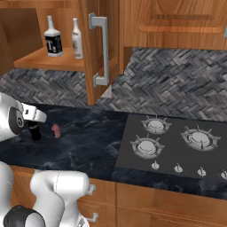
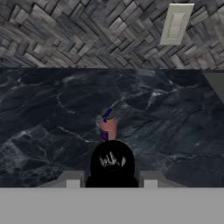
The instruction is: Sort all alcoholic drinks to one cabinet, and non-alcoholic drinks to the other.
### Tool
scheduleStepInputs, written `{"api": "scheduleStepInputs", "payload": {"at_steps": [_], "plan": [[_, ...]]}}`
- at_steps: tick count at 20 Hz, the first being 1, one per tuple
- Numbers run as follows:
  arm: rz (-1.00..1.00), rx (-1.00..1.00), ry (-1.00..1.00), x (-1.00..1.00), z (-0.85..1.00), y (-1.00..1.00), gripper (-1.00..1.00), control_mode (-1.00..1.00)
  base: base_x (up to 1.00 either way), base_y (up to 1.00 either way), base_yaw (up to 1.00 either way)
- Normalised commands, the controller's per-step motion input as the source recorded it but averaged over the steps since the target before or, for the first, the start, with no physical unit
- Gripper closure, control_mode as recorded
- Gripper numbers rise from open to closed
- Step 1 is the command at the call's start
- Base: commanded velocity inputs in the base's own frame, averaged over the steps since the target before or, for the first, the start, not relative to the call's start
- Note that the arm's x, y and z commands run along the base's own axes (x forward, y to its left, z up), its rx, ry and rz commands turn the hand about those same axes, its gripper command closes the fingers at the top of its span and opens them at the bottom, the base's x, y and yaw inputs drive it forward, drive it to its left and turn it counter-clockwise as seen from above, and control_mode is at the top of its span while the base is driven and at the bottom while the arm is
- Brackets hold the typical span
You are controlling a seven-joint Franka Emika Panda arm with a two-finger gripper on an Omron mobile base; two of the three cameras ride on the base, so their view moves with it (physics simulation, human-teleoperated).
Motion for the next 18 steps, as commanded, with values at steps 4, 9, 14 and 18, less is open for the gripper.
{"api": "scheduleStepInputs", "payload": {"at_steps": [4, 9, 14, 18], "plan": [[0.0, 0.0, 0.0, 0.0, 0.0, 0.0, 1.0, 1.0, -0.79, -0.3, -0.2], [0.0, 0.0, 0.0, 0.0, 0.0, 0.0, 1.0, 1.0, -0.51, -0.32, -0.29], [0.0, 0.0, 0.0, 0.0, 0.0, 0.0, 1.0, 1.0, -0.21, -0.46, -0.28], [0.0, 0.0, 0.0, 0.0, 0.0, 0.0, 1.0, 1.0, -0.03, -0.31, -0.37]]}}
